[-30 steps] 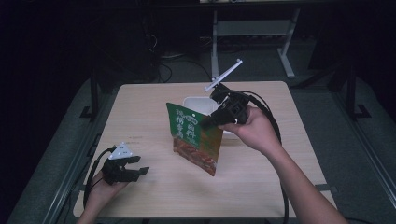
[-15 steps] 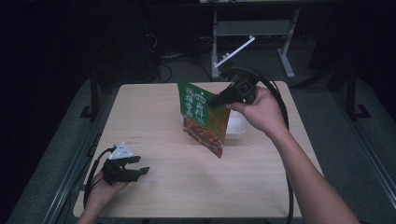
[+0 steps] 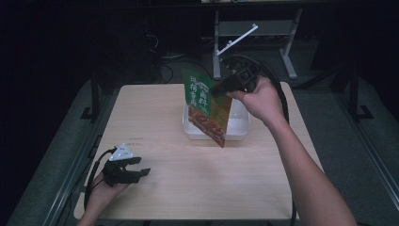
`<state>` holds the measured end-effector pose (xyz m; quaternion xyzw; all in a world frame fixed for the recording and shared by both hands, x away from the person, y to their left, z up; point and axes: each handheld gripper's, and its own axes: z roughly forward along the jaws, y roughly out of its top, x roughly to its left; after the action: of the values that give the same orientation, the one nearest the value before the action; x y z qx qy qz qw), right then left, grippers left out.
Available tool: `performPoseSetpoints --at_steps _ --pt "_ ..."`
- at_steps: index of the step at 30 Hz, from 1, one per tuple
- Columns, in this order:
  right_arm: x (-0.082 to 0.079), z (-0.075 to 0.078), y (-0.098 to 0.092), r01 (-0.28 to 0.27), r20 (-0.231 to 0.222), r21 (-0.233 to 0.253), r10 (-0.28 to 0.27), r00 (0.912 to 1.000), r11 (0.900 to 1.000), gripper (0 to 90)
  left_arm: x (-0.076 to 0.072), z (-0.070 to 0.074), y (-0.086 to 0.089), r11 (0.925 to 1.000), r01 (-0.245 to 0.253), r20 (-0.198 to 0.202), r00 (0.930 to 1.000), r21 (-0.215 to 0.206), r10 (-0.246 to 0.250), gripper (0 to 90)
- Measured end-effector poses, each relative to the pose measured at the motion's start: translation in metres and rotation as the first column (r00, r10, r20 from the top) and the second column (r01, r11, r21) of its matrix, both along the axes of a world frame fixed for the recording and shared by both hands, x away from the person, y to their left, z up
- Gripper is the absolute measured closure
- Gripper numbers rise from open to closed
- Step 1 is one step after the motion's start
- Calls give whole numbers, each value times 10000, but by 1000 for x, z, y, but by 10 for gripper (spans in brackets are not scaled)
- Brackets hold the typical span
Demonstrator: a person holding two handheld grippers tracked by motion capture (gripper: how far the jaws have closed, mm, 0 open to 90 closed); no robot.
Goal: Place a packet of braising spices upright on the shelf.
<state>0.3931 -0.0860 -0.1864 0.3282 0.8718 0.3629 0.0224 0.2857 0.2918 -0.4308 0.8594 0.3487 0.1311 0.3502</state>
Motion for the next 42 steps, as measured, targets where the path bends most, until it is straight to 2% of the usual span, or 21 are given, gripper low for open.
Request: performPoseSetpoints --at_steps 11,22,42 --pt "19 -2 5 413 129 -42 -412 9991 9991 900 0 0 0 10000 -17 57 10000 -34 17 382" --pt "36 -11 10 876 226 18 -876 9959 9962 900 0 0 0 10000 -14 55 10000 -56 15 379" --pt "60 -26 19 1636 408 -90 -1631 9858 9865 900 0 0 1 9999 -3 58 10000 -106 4 377"
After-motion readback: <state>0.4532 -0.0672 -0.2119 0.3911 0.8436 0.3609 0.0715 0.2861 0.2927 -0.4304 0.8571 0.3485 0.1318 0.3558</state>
